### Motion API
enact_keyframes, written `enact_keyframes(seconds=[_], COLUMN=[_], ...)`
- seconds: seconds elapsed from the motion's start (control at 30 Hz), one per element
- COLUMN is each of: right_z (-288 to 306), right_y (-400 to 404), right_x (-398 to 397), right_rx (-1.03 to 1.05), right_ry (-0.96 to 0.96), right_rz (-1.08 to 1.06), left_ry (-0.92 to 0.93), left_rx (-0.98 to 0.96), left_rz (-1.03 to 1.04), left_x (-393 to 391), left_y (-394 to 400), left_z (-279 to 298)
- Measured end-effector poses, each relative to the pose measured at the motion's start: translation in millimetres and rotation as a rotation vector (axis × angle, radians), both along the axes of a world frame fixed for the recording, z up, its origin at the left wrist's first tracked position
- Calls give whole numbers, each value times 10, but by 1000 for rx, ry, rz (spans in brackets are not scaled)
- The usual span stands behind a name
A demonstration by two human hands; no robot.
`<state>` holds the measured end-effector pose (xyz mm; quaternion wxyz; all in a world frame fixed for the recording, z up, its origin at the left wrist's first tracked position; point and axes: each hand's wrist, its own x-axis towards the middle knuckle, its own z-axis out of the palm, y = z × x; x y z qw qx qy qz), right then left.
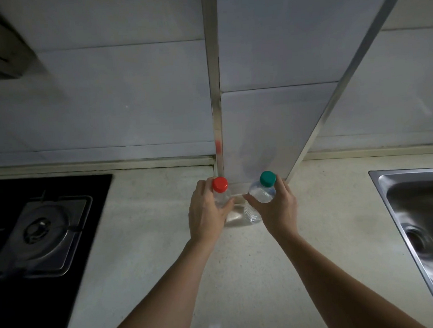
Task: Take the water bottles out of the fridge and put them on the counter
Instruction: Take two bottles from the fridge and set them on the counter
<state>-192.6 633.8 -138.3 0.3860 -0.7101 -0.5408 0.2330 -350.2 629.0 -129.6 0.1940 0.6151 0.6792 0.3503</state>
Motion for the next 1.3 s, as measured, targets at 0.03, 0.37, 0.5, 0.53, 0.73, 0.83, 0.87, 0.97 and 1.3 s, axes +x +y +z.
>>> enact_keyframes(seconds=[0.03, 0.37, 0.5, 0.53, 0.73, 0.83, 0.87, 0.97, 1.3], right_z=[-15, -48, -1, 21, 356, 638, 745, 1106, 2707], right_y=[-1, -42, -39, -48, -121, -117, -116, -109, -195], right_x=[-9, -10, -20, -13, 25, 12, 3, -18, -167], right_rx=[-2, -54, -113, -124, -95, -53, -30, 62, 184], right_ry=[2, -45, -39, -29, 36, 25, 18, 22, 655], right_rz=[6, 74, 92, 97, 118, 142, 155, 177, 319], left_ry=[-11, -98, -119, -122, -183, -206, -219, -280, -618], left_rx=[-4, -54, -83, -88, -167, -146, -124, -45, 131], left_rz=[4, 67, 65, 70, -8, 14, 21, -14, -173], left_x=[3, -127, -150, -149, -275, -341, -360, -439, -786], left_y=[4, 5, -38, -53, -109, -99, -95, -65, -191], left_z=[-6, -45, -44, -38, 126, 378, 499, 943, 2714])
